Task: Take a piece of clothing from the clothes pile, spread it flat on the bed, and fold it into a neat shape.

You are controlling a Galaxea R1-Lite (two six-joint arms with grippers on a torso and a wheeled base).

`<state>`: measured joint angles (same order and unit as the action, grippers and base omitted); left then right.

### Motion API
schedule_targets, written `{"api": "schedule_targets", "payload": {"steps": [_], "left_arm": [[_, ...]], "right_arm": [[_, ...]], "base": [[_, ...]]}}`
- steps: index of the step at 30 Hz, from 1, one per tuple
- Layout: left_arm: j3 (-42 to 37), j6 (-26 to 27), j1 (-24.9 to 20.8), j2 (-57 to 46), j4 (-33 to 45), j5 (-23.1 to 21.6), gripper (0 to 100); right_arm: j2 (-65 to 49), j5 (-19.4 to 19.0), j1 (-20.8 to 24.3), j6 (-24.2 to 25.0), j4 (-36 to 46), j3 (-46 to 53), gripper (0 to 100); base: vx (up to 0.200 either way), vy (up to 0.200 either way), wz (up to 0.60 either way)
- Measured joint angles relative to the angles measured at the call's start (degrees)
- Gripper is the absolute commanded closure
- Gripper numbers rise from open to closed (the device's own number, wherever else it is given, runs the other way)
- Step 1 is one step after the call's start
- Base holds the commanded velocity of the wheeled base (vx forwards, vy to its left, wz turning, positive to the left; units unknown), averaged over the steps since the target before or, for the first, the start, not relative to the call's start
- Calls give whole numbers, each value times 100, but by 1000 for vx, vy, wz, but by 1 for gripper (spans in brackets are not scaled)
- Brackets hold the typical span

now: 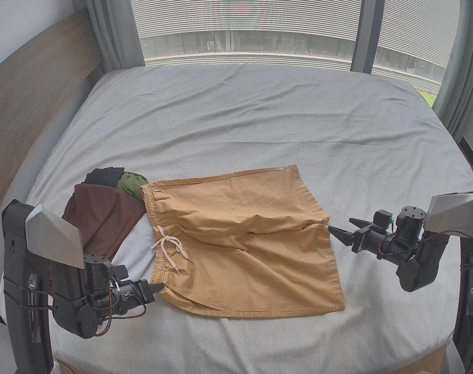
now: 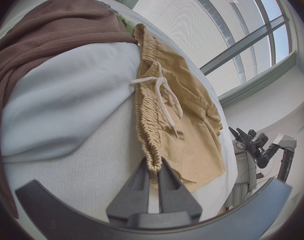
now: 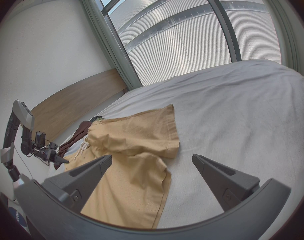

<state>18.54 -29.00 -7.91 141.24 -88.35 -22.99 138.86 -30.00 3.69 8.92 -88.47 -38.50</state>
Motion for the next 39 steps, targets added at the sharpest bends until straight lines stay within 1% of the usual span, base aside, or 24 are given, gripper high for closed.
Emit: {"api": "schedule_targets", "payload": {"steps": [5, 10, 14, 23, 26, 39], "left_arm": [[-9, 2, 0, 0, -4, -2, 100], [-9, 13, 1, 10, -11, -2, 100], [-9, 24, 1, 20, -15, -2, 100], [-9, 32, 1, 27, -15, -5, 100], [-9, 35, 1, 27, -15, -7, 100], [-7, 40, 0, 35, -15, -10, 100]], "right_arm": [[0, -271, 5, -17, 11, 429, 0], [0, -399, 41, -20, 37, 959, 0], [-6, -427, 96, -17, 257, 1342, 0], [-204, -440, 162, -20, 1630, 1802, 0], [-308, -440, 173, -28, 1931, 1844, 0], [-400, -451, 432, -45, 2037, 2109, 0]], "base": [[0, 0, 0], [0, 0, 0], [0, 0, 0], [0, 0, 0], [0, 0, 0], [0, 0, 0]]}}
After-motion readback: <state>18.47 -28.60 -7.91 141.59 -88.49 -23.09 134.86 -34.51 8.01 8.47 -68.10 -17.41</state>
